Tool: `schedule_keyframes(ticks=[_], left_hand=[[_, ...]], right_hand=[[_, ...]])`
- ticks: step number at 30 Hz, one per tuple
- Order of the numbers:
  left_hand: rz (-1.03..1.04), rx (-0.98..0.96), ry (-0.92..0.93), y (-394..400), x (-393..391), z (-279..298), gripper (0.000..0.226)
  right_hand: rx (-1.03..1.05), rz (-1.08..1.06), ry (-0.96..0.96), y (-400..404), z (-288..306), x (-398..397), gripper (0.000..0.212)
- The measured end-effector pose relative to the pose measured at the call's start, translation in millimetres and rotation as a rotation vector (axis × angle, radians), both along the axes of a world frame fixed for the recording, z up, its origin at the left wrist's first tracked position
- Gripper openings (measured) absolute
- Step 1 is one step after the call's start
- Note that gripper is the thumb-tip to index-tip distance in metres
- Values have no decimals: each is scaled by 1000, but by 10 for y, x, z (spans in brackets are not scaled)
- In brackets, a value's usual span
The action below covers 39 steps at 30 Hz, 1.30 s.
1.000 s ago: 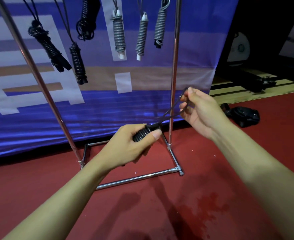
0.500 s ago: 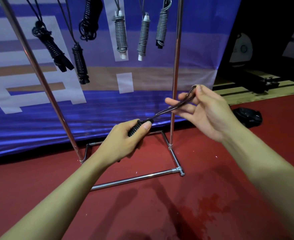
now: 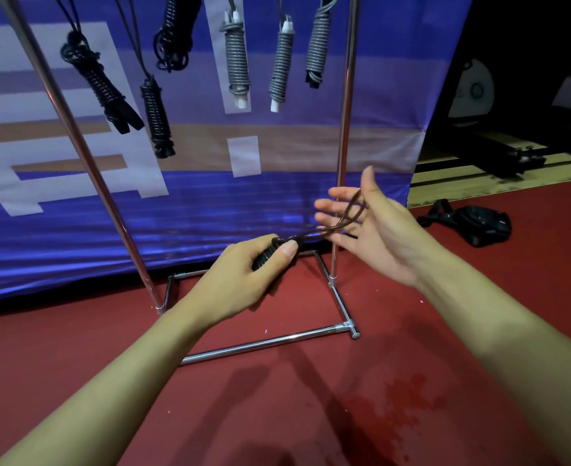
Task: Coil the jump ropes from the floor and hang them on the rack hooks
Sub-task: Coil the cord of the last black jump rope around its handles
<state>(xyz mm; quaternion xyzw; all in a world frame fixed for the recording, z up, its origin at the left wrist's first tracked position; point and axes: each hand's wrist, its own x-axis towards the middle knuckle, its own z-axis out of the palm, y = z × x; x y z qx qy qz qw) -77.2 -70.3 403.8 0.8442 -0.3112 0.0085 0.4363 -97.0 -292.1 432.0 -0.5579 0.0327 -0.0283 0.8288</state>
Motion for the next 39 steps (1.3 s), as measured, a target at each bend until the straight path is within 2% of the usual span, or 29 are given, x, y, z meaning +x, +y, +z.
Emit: schedule_keyframes(ticks=[1, 3, 4, 7, 9, 11, 14, 16, 19, 21, 24, 28, 35, 39], left_hand=[[-3, -8, -3, 1, 5, 6, 46], [-15, -37, 1, -4, 23, 18, 34], [-21, -50, 3, -9, 32, 24, 29], [-47, -72, -9, -20, 37, 28, 28], [-52, -80, -20, -24, 36, 18, 27], [-44, -82, -24, -34, 31, -6, 27], [-38, -71, -39, -79, 13, -54, 31], [-10, -91, -67, -117, -2, -69, 24], [76, -137, -88, -185, -35, -65, 21], [107, -174, -56, -217, -27, -52, 22], [101, -255, 103, -222, 81, 10, 31], [118, -269, 226, -249, 375, 151, 43], [58, -437, 304, -509, 861, 571, 22], [74, -508, 234, -466, 1121, 741, 25]], right_hand=[[144, 22, 29, 22, -24, -13, 58], [422, 61, 63, 94, -91, -38, 46], [458, 100, 77, 134, -130, -50, 40], [299, 253, 101, 223, -208, -78, 43], [261, 250, 112, 272, -206, -69, 26], [216, 174, 104, 326, -196, -59, 13], [-40, -13, 37, 382, -177, -9, 15], [-170, -136, 11, 388, -130, 35, 16], [-158, -206, -19, 392, -56, 93, 17], [-209, -249, -65, 387, -46, 121, 18], [-319, -268, -165, 377, 9, 185, 17], [-404, -266, -188, 370, 235, 430, 18], [-571, -326, -304, 162, 881, 1037, 10], [-789, -318, -402, 229, 1276, 1295, 11]])
